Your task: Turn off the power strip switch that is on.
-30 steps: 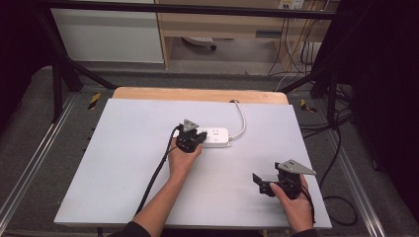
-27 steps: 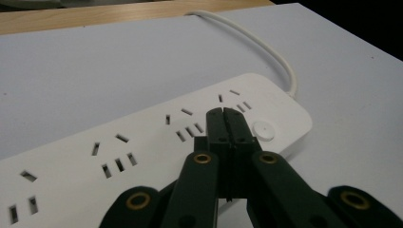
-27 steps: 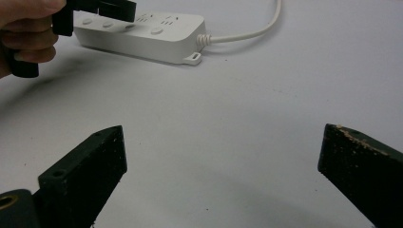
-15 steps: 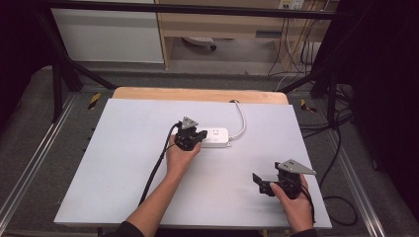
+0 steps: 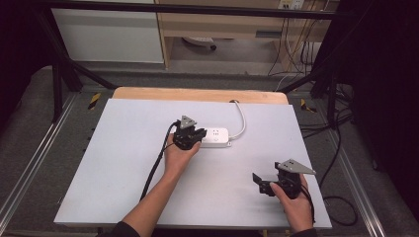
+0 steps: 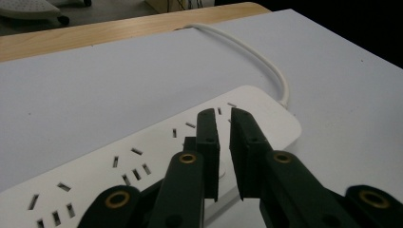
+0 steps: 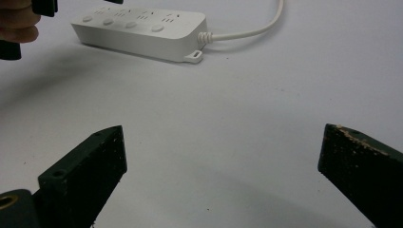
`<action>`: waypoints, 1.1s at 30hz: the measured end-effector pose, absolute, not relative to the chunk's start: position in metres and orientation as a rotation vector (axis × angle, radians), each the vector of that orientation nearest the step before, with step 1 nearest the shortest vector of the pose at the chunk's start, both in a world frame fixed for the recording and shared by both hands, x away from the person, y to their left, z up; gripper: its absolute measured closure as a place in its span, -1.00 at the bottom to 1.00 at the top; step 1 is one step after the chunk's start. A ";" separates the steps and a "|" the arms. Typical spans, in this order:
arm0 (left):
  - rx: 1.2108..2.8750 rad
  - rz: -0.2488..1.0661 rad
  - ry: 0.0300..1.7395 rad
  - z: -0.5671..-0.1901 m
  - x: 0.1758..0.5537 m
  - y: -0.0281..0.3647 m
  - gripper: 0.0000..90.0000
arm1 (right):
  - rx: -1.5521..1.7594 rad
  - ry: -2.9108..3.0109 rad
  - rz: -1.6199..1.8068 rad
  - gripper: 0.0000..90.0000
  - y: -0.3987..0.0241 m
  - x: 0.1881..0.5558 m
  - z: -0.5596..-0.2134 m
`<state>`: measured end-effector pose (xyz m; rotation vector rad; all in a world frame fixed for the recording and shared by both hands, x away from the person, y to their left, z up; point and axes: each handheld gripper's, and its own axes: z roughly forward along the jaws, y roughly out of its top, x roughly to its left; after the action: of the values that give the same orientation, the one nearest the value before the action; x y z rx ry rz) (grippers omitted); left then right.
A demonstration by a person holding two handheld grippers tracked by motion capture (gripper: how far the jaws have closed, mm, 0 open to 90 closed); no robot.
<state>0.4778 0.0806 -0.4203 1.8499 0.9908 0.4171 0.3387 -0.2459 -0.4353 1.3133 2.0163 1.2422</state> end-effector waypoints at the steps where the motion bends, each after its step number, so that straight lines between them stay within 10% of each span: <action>1: 1.849 0.418 0.989 -0.420 0.477 0.081 0.76 | 1.314 2.016 1.242 -0.93 -0.246 0.339 -0.435; 33: 1.839 0.349 0.930 -0.380 0.450 0.113 -0.72 | 1.317 2.007 1.243 -0.93 -0.246 0.338 -0.434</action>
<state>0.4500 0.1128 -0.3800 1.8388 0.9297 0.3491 0.3384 -0.2463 -0.4341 1.3172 2.0075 1.2429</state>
